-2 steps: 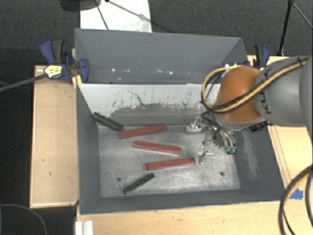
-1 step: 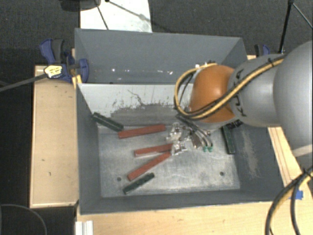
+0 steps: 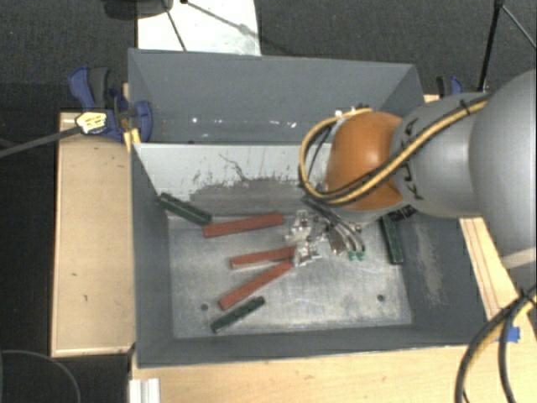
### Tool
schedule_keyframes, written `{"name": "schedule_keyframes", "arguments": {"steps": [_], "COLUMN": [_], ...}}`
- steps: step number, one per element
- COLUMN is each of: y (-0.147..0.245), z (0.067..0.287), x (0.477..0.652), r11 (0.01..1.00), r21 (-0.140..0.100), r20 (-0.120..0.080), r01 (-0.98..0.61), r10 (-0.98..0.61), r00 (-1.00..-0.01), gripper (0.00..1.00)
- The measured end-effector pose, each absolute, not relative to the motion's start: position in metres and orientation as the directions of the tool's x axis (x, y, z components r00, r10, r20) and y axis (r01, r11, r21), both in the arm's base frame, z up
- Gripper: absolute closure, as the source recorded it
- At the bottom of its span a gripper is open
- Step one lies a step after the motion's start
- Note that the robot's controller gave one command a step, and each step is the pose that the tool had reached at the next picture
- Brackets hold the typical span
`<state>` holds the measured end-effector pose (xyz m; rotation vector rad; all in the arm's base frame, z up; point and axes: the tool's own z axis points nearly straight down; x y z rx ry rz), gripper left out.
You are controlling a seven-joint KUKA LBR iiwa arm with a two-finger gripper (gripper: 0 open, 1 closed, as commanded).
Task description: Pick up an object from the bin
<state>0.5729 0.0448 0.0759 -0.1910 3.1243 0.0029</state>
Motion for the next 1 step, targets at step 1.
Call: {"name": "schedule_keyframes", "arguments": {"steps": [1], "y": [0.0700], "z": [0.2600], "x": [0.5764], "r11": [0.993], "r21": [0.001], "r20": [-0.013], "r01": [-0.115], "r10": [-0.115], "r00": [-0.993], "gripper": [1.00]}}
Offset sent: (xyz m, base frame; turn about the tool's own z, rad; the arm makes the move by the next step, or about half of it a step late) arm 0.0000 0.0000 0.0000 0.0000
